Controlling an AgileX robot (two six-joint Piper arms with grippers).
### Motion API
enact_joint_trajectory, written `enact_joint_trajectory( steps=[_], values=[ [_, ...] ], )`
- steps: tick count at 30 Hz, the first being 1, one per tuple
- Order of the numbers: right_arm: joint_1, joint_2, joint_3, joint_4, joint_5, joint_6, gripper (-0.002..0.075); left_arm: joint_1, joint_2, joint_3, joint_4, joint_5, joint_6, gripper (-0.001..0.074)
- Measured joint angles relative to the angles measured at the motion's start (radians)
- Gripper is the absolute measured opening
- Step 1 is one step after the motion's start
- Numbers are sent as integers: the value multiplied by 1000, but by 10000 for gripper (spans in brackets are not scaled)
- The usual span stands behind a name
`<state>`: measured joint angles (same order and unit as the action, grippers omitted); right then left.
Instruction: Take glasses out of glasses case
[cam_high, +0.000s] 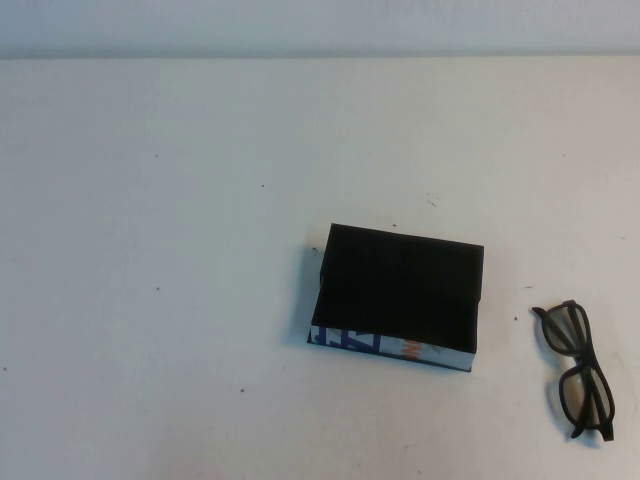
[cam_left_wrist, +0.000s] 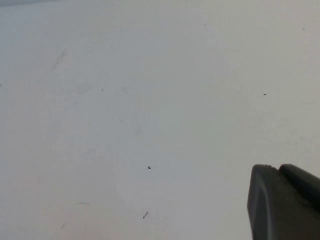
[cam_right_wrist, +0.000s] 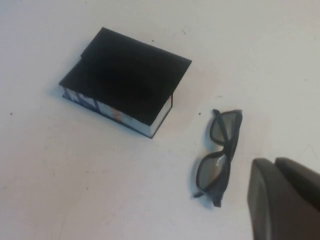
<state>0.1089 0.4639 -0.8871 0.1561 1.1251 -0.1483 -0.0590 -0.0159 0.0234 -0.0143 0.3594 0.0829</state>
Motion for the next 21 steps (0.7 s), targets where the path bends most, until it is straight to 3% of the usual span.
enact_joint_trajectory(
  steps=[9, 12, 17, 21],
  values=[
    [0, -4, 14, 0, -148, 0, -16, 0, 0, 0, 0, 0, 0, -4],
    [0, -13, 92, -18, -318, -2, -17, 0, 0, 0, 0, 0, 0, -4],
    [0, -117, 356, -102, -753, -13, -18, 0, 0, 0, 0, 0, 0, -4],
    [0, -239, 593, -107, -936, 17, -18, 0, 0, 0, 0, 0, 0, -4]
  ],
)
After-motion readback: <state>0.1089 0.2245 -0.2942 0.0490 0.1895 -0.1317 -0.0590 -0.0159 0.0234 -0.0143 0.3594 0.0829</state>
